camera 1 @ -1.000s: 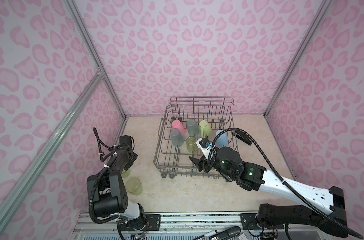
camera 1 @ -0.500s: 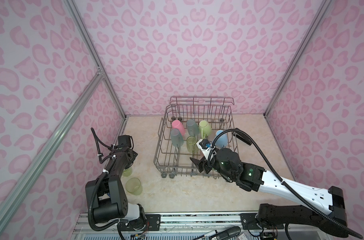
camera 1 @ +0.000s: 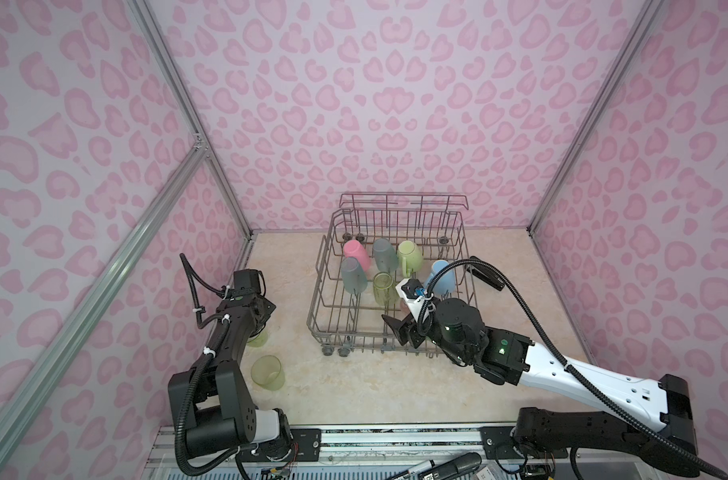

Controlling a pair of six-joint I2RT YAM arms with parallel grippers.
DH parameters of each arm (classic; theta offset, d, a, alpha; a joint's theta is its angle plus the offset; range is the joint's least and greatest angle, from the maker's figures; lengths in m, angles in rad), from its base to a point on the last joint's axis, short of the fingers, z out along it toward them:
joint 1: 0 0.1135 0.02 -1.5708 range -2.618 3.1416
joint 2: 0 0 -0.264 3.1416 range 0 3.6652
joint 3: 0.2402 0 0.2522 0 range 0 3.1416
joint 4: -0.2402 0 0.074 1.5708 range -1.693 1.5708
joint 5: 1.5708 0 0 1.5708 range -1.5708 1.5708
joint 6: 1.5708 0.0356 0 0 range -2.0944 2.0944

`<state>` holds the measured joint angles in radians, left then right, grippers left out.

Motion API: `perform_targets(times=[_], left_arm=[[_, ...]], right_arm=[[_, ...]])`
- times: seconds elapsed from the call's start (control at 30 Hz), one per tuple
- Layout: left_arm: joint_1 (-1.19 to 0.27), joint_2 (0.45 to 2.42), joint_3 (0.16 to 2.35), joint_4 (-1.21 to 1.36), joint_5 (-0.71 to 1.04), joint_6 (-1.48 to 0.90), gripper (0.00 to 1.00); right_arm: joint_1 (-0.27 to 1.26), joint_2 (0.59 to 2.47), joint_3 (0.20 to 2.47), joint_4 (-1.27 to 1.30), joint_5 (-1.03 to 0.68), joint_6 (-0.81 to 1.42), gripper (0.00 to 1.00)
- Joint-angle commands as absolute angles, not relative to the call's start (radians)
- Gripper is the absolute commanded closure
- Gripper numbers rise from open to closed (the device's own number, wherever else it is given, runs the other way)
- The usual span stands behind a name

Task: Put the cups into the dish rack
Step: 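Lower the left gripper onto the green glass on the table and close it, then lift the green glass toward the rack with the left gripper while the right gripper rises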

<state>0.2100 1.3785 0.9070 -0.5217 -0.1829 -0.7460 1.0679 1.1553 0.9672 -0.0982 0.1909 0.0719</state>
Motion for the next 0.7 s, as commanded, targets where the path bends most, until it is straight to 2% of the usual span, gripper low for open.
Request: perform_targets(times=[0.0, 0.67], left_arm=[[0.211, 1.358, 0.92, -0.511, -0.148, -0.732, 0.96], [0.181, 1.254, 1.007, -0.499, 0.093, -0.7, 0.96]], right_arm=[[1.069, 1.15, 0.953, -0.065, 0.202, 0.084, 0.19], [1.056, 1.197, 0.933, -0.008, 0.229, 0.161, 0.19]])
